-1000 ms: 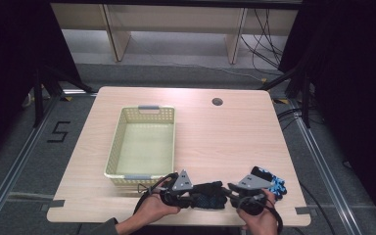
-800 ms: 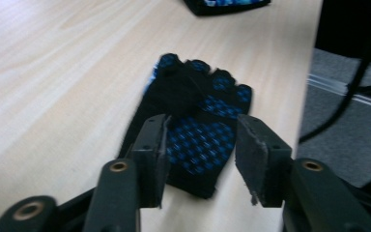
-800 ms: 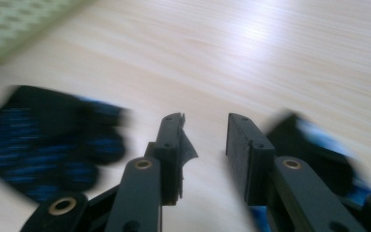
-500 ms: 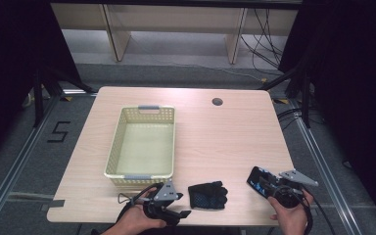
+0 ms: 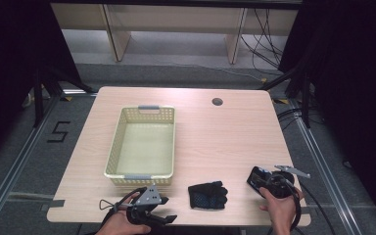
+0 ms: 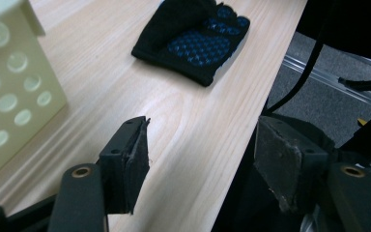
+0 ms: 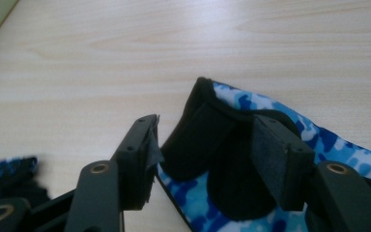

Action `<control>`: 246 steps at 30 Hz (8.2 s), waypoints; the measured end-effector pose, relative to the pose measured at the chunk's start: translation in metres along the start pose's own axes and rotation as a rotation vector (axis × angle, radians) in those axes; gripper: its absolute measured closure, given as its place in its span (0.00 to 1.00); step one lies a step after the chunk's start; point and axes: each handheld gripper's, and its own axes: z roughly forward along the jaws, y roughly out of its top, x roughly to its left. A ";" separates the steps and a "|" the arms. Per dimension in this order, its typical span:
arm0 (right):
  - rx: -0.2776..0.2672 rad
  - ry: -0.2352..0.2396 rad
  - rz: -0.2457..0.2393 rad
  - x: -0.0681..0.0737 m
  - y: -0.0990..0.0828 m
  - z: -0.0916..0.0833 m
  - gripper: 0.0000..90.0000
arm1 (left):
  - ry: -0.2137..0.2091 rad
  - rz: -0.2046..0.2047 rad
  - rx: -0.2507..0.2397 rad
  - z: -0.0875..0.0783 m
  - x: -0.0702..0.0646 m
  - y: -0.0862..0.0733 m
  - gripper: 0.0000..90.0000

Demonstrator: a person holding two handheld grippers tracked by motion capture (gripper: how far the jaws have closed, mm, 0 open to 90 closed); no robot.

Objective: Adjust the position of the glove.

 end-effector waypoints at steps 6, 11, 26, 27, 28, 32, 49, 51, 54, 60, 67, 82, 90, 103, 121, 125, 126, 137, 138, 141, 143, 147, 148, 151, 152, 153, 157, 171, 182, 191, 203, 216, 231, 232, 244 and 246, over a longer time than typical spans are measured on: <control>0.024 -0.038 -0.025 0.004 0.006 0.016 0.52 | -0.005 0.029 -0.001 0.000 0.001 0.000 0.41; 0.036 -0.064 -0.082 0.008 0.009 0.021 0.60 | -0.004 0.003 0.006 0.001 -0.001 -0.002 0.41; 0.051 -0.033 -0.231 0.006 0.010 0.021 0.81 | -0.008 0.007 -0.001 0.000 -0.002 -0.003 0.42; 0.046 0.006 -0.216 0.003 0.012 0.019 0.82 | -0.009 0.025 -0.003 -0.001 0.000 -0.003 0.42; 0.046 0.006 -0.216 0.003 0.012 0.019 0.82 | -0.006 0.009 -0.001 -0.001 0.000 -0.003 0.42; 0.001 0.021 -0.228 0.002 0.017 0.009 0.82 | 0.000 0.021 -0.003 -0.003 0.004 -0.003 0.43; -0.177 0.145 -0.306 0.046 0.018 -0.061 0.82 | 0.001 -0.020 -0.018 -0.006 0.006 -0.003 0.33; -0.172 0.188 -0.293 0.060 0.013 -0.066 0.82 | 0.017 -0.031 -0.003 -0.007 0.008 -0.004 0.32; -0.172 0.245 -0.326 0.076 0.009 -0.071 0.82 | 0.010 -0.050 -0.009 -0.008 0.007 -0.004 0.31; -0.134 0.309 -0.306 0.106 -0.004 -0.068 0.82 | 0.020 -0.026 -0.012 -0.009 0.009 -0.004 0.32; -0.080 0.336 -0.357 0.123 -0.013 -0.059 0.81 | 0.024 -0.033 -0.012 -0.011 0.012 -0.006 0.32; 0.000 0.290 -0.406 0.148 -0.035 -0.026 0.80 | 0.019 -0.023 -0.006 -0.009 0.011 -0.007 0.33; 0.060 0.271 -0.432 0.162 -0.048 -0.003 0.78 | 0.011 -0.026 -0.008 -0.008 0.010 -0.007 0.33; 0.031 0.375 -0.370 0.159 -0.044 -0.006 0.66 | 0.010 -0.041 0.011 -0.006 0.010 -0.010 0.36; 0.101 0.333 -0.414 0.072 -0.034 -0.032 0.71 | -0.055 0.048 -0.018 0.037 -0.016 0.027 0.49; 0.152 0.314 -0.444 0.070 -0.039 -0.032 0.72 | -0.016 0.076 -0.003 0.048 -0.018 0.033 0.49; 0.164 0.319 -0.455 0.069 -0.040 -0.031 0.72 | -0.018 0.081 -0.001 0.050 -0.018 0.035 0.49; 0.214 0.338 -0.519 0.079 -0.046 -0.015 0.75 | 0.036 0.114 0.074 0.073 -0.020 0.042 0.51; 0.234 0.340 -0.528 0.080 -0.045 -0.015 0.78 | 0.049 0.150 0.083 0.073 -0.019 0.043 0.52; 0.233 0.335 -0.564 0.084 -0.044 -0.014 0.90 | 0.067 0.163 0.080 0.075 -0.021 0.043 0.59; 0.222 0.329 -0.587 0.085 -0.043 -0.015 0.96 | 0.090 0.194 0.072 0.074 -0.021 0.042 0.69; 0.226 0.324 -0.614 0.085 -0.041 -0.018 0.99 | 0.070 0.179 0.044 0.075 -0.019 0.043 0.88; 0.211 0.325 -0.609 0.086 -0.041 -0.018 0.99 | 0.062 0.173 0.041 0.075 -0.020 0.043 0.90; 0.194 0.327 -0.599 0.086 -0.038 -0.025 0.99 | 0.056 0.179 0.020 0.072 -0.021 0.044 0.93; 0.179 0.332 -0.604 0.086 -0.037 -0.026 0.99 | 0.059 0.189 0.018 0.068 -0.020 0.046 0.93; 0.157 0.340 -0.614 0.086 -0.034 -0.030 0.99 | 0.053 0.178 0.005 0.065 -0.020 0.048 0.93; 0.115 0.349 -0.618 0.093 -0.032 -0.044 0.99 | 0.049 0.189 -0.023 0.051 -0.017 0.054 0.93; 0.221 0.351 -0.590 0.096 -0.057 -0.025 0.96 | 0.020 0.140 0.016 0.062 -0.012 0.035 0.82; 0.129 0.353 -0.354 0.077 -0.041 -0.038 0.53 | 0.000 0.019 -0.009 0.039 0.000 0.029 0.50; 0.170 0.365 -0.262 0.069 -0.029 -0.010 0.40 | 0.011 -0.081 -0.015 0.026 0.016 0.025 0.45; 0.248 0.320 -0.407 0.078 -0.029 0.011 0.73 | 0.013 -0.100 0.019 0.031 0.019 0.021 0.44; 0.252 0.422 -0.378 0.064 -0.034 0.007 0.88 | -0.045 -0.175 0.024 0.041 0.021 0.023 0.50; 0.236 0.464 -0.393 0.061 -0.034 0.009 0.87 | -0.027 -0.158 0.035 0.067 0.017 0.036 0.62; 0.236 0.463 -0.394 0.061 -0.035 0.009 0.87 | -0.037 -0.163 0.029 0.067 0.018 0.037 0.63; 0.239 0.449 -0.398 0.061 -0.035 0.008 0.87 | -0.029 -0.171 0.029 0.079 0.012 0.041 0.70; 0.240 0.454 -0.398 0.061 -0.035 0.008 0.87 | -0.037 -0.174 0.014 0.080 0.012 0.041 0.72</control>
